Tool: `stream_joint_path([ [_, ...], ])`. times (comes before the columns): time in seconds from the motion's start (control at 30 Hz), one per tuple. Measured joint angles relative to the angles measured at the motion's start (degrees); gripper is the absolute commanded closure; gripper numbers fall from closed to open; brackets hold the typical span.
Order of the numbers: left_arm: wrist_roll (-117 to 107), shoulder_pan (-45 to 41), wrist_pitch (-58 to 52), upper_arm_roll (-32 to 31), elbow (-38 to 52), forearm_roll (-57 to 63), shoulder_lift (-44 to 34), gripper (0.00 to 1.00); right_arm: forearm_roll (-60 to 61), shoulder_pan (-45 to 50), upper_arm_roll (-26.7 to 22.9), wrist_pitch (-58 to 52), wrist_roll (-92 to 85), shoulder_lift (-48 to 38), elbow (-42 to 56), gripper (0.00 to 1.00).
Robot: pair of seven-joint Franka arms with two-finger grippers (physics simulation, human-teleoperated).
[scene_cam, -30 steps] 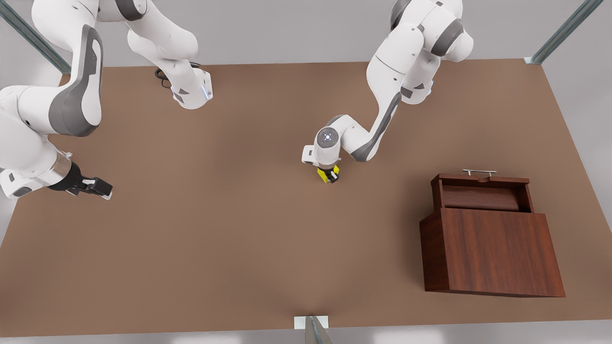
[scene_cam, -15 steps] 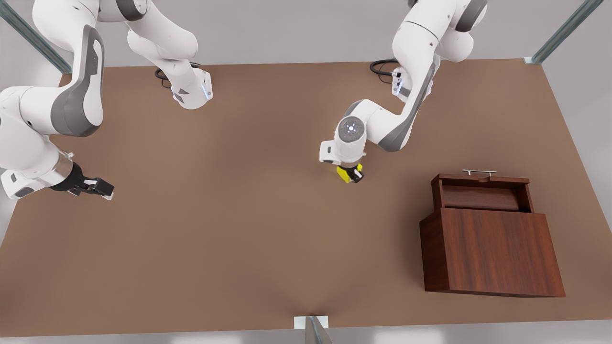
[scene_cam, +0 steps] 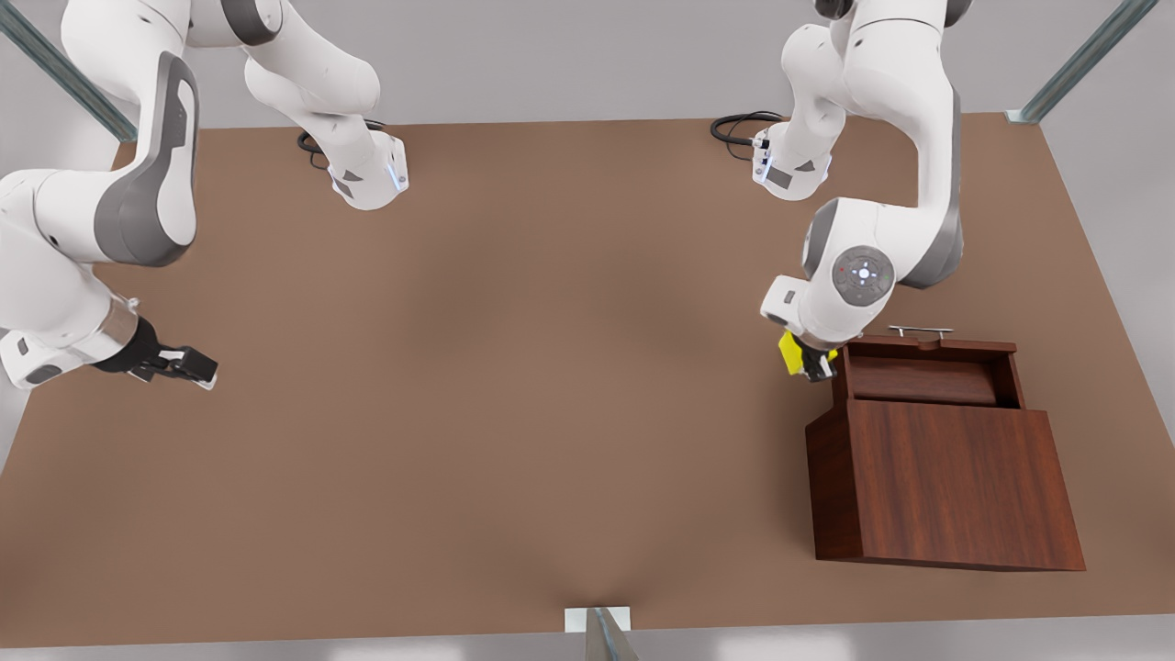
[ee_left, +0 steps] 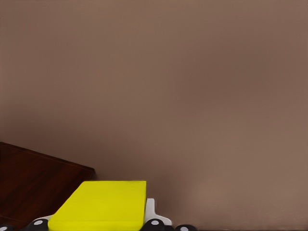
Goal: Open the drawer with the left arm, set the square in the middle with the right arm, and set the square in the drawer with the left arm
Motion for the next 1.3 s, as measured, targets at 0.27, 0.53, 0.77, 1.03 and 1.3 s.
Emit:
stream_joint_path([
  [0.27,16.86,0.46,2.08,9.75,-0.03,-0.20,0.70,0.29,0.03,0.14,0.04,-0.09,-0.71,0.10,0.00,0.00],
  [0.53,21.49,0.97,2.46,14.29,-2.10,-0.41,1.43,0.29,0.08,0.15,0.09,0.00,-0.71,0.19,0.00,0.00],
  [0.77,23.84,2.53,4.25,15.35,-2.44,-0.48,2.64,0.29,0.09,0.22,0.09,0.00,-0.71,0.36,0.00,0.00],
  [1.03,24.94,4.34,5.12,15.34,-2.53,-0.51,4.66,0.29,0.09,0.20,0.15,0.00,-0.63,0.36,0.00,0.00],
  [1.3,27.37,5.83,6.71,15.34,-2.53,-0.68,6.34,0.05,0.09,0.23,0.18,0.00,-0.62,0.36,0.00,0.00],
])
